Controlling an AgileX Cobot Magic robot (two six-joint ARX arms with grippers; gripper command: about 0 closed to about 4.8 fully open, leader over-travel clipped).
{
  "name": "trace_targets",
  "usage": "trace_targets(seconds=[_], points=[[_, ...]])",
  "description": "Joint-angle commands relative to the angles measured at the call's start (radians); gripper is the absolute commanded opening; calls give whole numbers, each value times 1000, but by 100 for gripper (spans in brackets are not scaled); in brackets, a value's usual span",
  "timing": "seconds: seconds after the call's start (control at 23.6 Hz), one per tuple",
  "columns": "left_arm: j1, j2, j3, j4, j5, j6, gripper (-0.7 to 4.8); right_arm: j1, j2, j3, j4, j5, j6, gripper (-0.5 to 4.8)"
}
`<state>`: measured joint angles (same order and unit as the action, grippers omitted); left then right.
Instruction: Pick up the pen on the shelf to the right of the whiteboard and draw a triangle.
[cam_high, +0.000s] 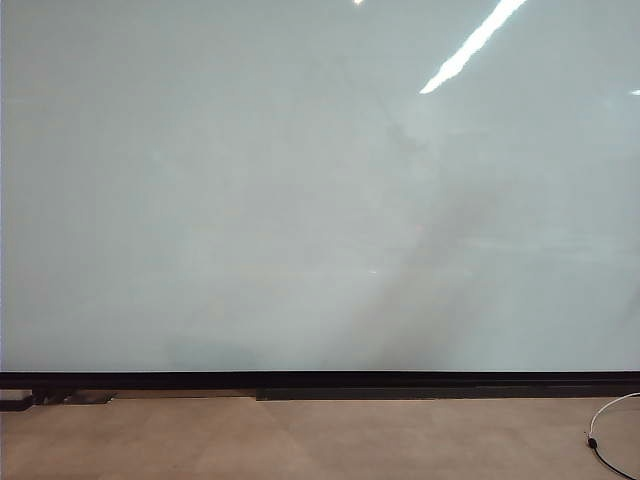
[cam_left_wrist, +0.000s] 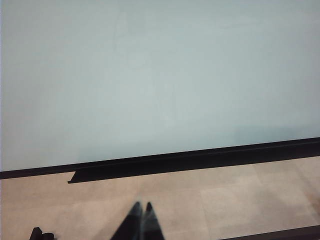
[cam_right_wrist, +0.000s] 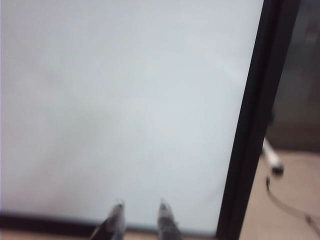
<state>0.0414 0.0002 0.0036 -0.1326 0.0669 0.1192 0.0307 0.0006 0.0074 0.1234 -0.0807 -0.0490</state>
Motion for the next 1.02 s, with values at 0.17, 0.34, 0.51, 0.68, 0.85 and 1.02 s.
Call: trace_targets(seconds=[0.17,0.34,0.51,0.68,0.85,1.02], points=[[0,0,3,6,0,1,-5,-76,0,31,60,42,24,135],[0,0,3,6,0,1,-5,-217,1,50,93,-13,50,172],[0,0,3,6,0,1,-5,-425,58,79,104,-185,117,172],[0,0,3,6,1,1,-5,-664,269,131,275,-398,234,222],[0,0,3,6,0,1,-5,-694,497,160,467,-425,283,302],[0,0,3,6,-1,1,-5,-618,604,160,508,-457,192,361]])
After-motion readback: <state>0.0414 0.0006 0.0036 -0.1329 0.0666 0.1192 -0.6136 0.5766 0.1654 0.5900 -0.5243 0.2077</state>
